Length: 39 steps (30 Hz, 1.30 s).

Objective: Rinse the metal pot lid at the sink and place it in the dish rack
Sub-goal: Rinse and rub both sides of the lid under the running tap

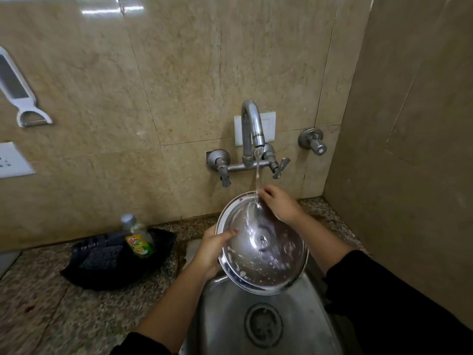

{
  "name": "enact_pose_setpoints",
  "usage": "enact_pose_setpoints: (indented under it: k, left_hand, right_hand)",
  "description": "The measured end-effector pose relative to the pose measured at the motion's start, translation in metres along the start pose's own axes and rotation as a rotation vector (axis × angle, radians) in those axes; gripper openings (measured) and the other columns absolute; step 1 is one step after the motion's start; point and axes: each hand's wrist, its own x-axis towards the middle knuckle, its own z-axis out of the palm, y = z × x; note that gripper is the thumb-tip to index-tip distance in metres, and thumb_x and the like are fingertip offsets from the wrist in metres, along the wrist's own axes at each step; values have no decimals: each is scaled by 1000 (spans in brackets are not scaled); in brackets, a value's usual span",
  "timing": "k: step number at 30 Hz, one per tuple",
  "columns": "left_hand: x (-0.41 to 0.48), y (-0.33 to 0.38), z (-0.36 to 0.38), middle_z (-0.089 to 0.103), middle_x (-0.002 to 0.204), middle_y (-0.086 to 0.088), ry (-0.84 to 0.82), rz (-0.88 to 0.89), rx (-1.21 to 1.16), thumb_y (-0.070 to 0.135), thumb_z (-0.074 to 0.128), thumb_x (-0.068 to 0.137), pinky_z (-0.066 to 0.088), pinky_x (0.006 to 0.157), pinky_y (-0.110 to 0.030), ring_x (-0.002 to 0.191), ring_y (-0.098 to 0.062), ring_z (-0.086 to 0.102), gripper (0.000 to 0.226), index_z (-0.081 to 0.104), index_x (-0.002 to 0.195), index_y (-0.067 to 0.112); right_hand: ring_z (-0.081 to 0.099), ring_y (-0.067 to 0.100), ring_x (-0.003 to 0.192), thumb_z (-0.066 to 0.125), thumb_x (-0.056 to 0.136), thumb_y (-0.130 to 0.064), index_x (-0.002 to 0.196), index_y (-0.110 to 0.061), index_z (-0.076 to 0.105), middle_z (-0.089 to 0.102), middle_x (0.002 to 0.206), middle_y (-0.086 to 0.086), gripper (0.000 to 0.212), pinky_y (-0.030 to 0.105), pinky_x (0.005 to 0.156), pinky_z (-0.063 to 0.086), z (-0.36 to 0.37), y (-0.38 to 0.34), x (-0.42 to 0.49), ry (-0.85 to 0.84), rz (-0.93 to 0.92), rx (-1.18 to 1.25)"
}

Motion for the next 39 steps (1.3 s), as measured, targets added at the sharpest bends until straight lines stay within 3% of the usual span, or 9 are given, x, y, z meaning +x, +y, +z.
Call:
enact_pose_setpoints:
  k: [5,8,11,17,22,28,33,35,39]
  left_hand:
    - [9,17,9,71,105,-22,-96,-20,99,2,64,84,55,81,-38,90,-34,69,27,67,111,0]
    - [8,16,9,72,98,-18,-63,39,100,3,62,86,57,71,-30,80,-27,70,22,68,107,2]
    - [7,11,7,74,95,-15,-8,6,26,13,61,89,58,69,-31,78,-24,72,21,70,106,3]
    - [16,18,12,76,99,-11,-38,-39,128,34,53,95,54,79,-34,88,-24,72,32,71,105,9]
    - [17,14,2,75,99,-12,24,-65,87,40,48,96,55,71,-31,87,-24,72,37,71,107,12]
    - [20,21,5,73,105,-17,-129,-90,152,17,61,90,57,77,-35,89,-28,71,24,67,111,8]
    - [17,5,-6,73,100,-16,-40,-72,114,10,58,90,57,68,-31,82,-25,71,24,66,112,4]
    - [19,7,-8,73,96,-16,-65,-115,110,8,58,89,58,69,-34,79,-26,71,22,66,110,5]
    - [25,20,0,72,108,-17,-236,-116,207,1,59,86,50,91,-46,98,-35,68,29,67,113,9]
  right_hand:
    - [66,19,83,63,88,-38,90,-18,69,71,89,3,22,38,78,51,14,-30,1,-240,-269,-134]
    - [65,17,73,71,72,-56,80,-12,68,71,80,5,45,38,75,52,-6,-10,-1,-79,-91,105]
    - [58,21,63,67,79,-53,69,-16,62,62,65,5,39,40,71,51,-20,19,-5,84,100,171]
    - [49,8,58,66,83,-49,68,-16,56,56,63,-3,37,29,60,36,6,-12,-1,2,-122,-40]
    - [53,13,54,60,83,-59,69,-18,60,60,61,0,43,30,57,42,-10,8,-2,134,77,9]
    - [51,9,72,67,86,-37,87,-12,71,51,68,-13,25,21,60,34,16,-15,-3,74,-303,-73]
    - [57,8,56,70,85,-31,74,-19,68,64,65,-4,16,31,63,46,-4,12,-3,19,46,332]
    - [57,14,59,68,86,-31,80,-20,70,65,70,-1,13,32,62,46,-3,7,-4,2,27,313]
    - [60,0,69,74,79,-39,84,-25,75,70,75,-13,15,30,68,49,14,-19,0,-171,-171,71]
